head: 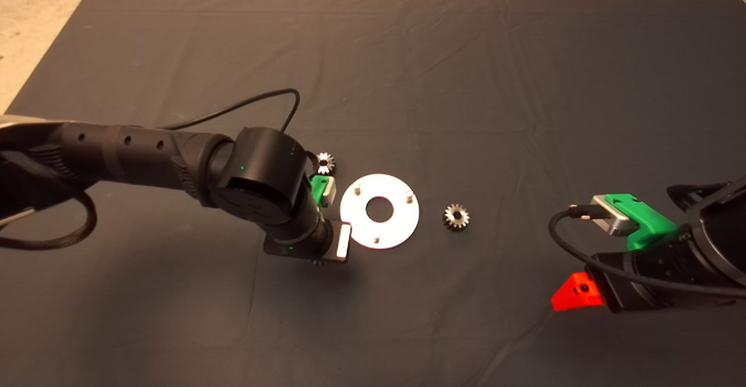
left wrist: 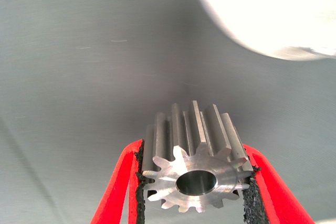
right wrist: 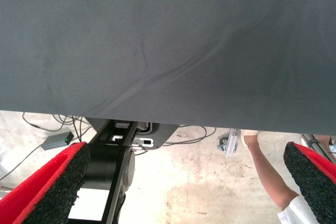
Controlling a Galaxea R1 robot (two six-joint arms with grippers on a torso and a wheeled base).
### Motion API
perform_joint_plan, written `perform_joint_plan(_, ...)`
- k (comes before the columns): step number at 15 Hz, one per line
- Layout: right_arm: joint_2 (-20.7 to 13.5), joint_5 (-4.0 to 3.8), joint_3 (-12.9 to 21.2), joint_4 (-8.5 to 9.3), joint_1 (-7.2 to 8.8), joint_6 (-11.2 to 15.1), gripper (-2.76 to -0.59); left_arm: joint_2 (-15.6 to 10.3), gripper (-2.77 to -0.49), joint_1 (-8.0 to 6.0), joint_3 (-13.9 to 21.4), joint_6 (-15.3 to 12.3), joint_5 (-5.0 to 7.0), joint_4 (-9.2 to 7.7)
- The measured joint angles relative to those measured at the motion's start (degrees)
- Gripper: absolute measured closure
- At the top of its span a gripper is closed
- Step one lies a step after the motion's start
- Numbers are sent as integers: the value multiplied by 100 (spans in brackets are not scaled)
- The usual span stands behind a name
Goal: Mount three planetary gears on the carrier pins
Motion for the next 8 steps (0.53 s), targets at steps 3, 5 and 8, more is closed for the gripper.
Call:
perform_joint_plan(3, -28, 0, 0, 0, 0, 0, -276, 249, -88, -2, -30, 2, -27, -88)
perform_joint_plan(5, -41, -2, 0, 2, 0, -2, -276, 313, -88, -35, -118, 13, -21, -141)
perform_joint_plan(8, -41, 0, 0, 0, 0, -2, -276, 379, -88, -77, -272, 69, -17, -245)
